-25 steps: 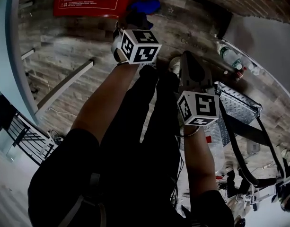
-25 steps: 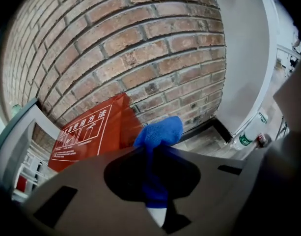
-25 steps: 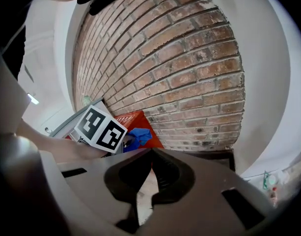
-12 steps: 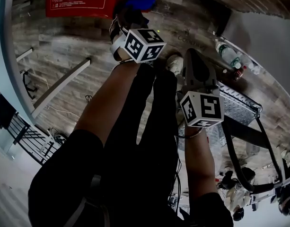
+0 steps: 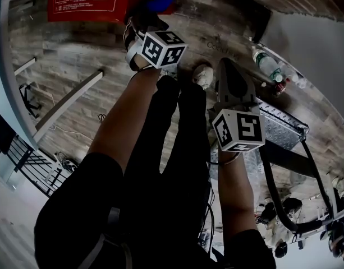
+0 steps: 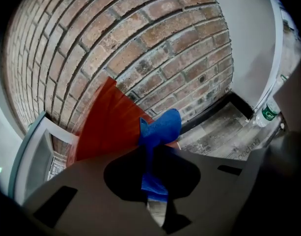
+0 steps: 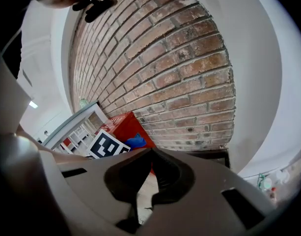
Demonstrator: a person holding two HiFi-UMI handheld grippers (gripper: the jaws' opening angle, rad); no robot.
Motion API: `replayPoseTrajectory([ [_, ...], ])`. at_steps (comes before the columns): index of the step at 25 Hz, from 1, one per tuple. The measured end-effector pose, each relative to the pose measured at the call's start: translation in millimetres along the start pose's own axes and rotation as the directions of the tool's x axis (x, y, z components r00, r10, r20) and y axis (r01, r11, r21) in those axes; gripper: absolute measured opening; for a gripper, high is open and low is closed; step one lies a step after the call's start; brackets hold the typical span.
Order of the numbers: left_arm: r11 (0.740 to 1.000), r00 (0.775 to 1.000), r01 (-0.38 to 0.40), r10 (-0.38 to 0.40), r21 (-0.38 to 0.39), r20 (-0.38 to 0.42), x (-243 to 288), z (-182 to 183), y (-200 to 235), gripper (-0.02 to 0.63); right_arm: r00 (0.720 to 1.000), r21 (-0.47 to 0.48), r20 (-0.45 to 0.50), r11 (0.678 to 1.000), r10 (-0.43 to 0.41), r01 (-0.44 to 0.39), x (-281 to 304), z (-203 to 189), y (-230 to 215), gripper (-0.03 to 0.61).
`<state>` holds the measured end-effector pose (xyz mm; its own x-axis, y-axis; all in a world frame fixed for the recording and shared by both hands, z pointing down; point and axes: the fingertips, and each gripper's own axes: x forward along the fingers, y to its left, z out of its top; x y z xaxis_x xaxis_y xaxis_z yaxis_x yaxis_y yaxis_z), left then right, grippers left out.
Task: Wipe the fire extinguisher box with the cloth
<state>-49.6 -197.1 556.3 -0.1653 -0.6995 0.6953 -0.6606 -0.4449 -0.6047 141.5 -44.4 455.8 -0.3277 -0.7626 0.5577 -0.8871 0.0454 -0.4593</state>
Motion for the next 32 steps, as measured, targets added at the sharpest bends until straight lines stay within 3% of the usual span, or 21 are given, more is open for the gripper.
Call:
replayPoseTrajectory([
  [4,1.000,1.000,0.004,-0.004,-0.005,-0.006,15.5,-5.2,-3.6,0.041,1.000,0.008,0.014,1.000,0.006,-0.006,11.0,-2.3,-1.1,0.017],
  [12,0.990,0.995,0.059,-0.068,-0.124,-0.069,54.7,-33.8,-30.9,0.041,0.999,0.014,0.040,1.000,0.017,-0.018,41.0,-15.9,-3.9,0.017],
  [21,0.978,0.990,0.110,-0.123,-0.179,-0.066,117.0,-64.4,-82.5,0.041,0.996,0.035,0.089,0.999,0.027,-0.031,100.8,-34.8,-17.1,0.017],
  [28,0.936,0.974,0.177,-0.211,-0.303,-0.083,187.4,-104.3,-144.9,0.041,0.976,-0.073,0.165,0.989,0.143,-0.132,150.7,-22.8,-1.1,0.017],
  [32,0.923,0.966,0.198,-0.240,-0.331,-0.091,222.2,-126.4,-177.3,0.041,0.963,-0.030,0.208,0.985,0.174,-0.171,157.2,-10.9,-4.7,0.017],
])
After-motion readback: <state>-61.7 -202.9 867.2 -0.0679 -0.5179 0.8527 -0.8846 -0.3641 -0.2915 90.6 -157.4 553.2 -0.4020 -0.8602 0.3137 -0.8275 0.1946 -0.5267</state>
